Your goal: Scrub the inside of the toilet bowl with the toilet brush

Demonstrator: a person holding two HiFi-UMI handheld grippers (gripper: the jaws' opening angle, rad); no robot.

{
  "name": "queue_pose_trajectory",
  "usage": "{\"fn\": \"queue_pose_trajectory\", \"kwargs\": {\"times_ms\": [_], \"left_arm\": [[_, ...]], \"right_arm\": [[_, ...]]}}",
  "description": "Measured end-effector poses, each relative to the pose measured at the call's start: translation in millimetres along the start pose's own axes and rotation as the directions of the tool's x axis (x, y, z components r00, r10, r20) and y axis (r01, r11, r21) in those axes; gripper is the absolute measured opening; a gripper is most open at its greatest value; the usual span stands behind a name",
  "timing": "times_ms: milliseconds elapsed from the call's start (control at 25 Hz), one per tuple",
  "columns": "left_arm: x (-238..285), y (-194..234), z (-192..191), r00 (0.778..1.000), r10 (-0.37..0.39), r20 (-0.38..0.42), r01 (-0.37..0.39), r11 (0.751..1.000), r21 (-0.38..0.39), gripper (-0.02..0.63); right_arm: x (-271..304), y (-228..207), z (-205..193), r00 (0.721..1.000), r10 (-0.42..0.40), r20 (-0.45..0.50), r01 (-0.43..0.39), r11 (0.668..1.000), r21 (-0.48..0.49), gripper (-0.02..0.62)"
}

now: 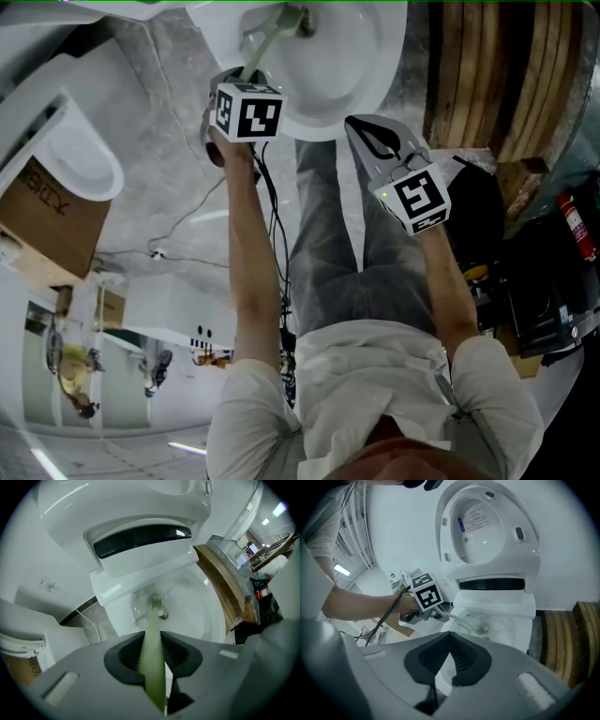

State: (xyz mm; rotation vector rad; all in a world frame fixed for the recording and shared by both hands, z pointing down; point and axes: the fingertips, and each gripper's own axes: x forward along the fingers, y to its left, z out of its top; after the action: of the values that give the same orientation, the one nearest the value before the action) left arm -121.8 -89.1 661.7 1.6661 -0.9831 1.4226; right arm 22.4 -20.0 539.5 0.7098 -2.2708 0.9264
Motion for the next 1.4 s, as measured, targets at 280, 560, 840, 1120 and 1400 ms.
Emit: {"fn": "queue_pose_trajectory", "kwargs": {"times_ms": [280, 560, 840, 1120, 1400], "left_arm": [[-2.5, -16.5, 16.5, 1.000, -0.001, 0.017, 0.002, 0.998, -0.062, 0.114], [-3.6, -43.4, 15.2, 0.995, -0.053, 0.085, 0.073, 0.965, -0.251, 0.114], [-3.9, -78.3, 14.5, 0.975, -0.138, 0.175, 0.193, 0.916, -0.353, 0.112], [-3.3, -102.5, 2.5, 0.952, -0.201, 0.230, 0.284, 0.863, -0.418, 0.112], [-4.6, -122.8, -19.2, 0.940, -0.240, 0.244, 0.325, 0.847, -0.421, 0.112]], "right_arm": [[1.0, -1.1, -3.5, 1.000, 0.004, -0.003, -0.004, 1.000, 0.010, 0.003], [1.1, 5.4, -3.4, 1.000, 0.015, 0.002, -0.015, 1.000, 0.000, 0.003], [-4.3, 7.0, -10.3, 1.000, 0.006, 0.002, -0.006, 1.000, 0.003, 0.003], [-12.0, 8.0, -15.3, 1.000, -0.007, 0.012, 0.007, 1.000, 0.002, 0.003], [-15.6, 12.8, -25.6, 1.000, -0.012, 0.011, 0.012, 1.000, 0.003, 0.003]]}}
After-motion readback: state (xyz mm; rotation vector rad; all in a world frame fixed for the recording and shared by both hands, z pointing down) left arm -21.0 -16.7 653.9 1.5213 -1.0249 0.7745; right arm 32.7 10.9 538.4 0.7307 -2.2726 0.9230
